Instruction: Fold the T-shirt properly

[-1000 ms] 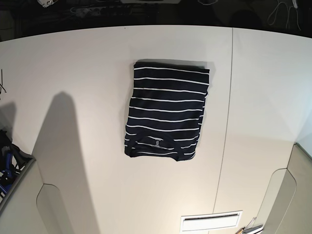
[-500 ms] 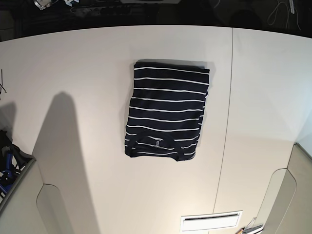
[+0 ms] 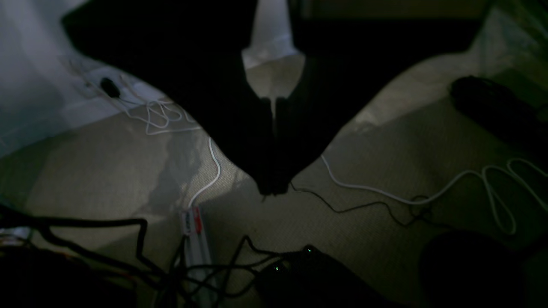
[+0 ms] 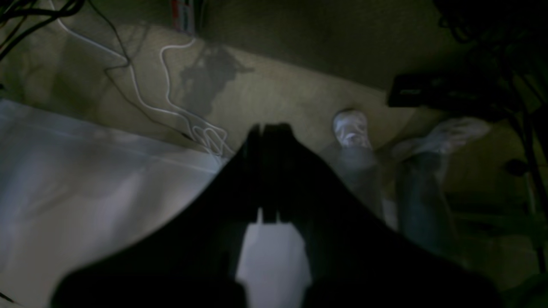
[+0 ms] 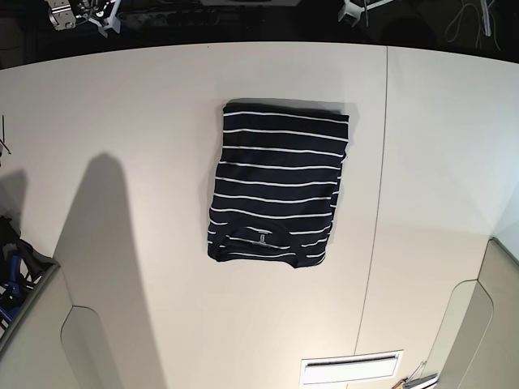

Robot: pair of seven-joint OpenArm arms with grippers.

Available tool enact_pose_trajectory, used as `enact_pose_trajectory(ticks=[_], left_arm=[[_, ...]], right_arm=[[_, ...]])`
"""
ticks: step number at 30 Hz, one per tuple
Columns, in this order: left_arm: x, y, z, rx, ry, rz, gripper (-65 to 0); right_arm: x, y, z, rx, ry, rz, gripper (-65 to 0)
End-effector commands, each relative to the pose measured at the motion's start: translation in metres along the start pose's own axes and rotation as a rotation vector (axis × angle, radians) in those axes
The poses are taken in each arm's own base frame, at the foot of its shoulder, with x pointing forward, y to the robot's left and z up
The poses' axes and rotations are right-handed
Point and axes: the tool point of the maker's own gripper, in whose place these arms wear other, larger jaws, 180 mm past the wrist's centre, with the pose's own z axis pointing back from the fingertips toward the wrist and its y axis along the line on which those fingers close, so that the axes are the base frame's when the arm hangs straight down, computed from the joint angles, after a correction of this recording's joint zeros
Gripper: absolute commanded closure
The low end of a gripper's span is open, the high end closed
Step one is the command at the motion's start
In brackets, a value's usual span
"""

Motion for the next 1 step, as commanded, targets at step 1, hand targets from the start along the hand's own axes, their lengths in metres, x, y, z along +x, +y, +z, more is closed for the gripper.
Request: enact_pose_trajectory(ticks=[1], left_arm=[[-0.0050, -0.0015, 0.0010, -0.005, 0.006, 0.001, 0.0]], right_arm=[[-0.0027, -0.0039, 0.0013, -0.005, 0.004, -0.004, 0.0]])
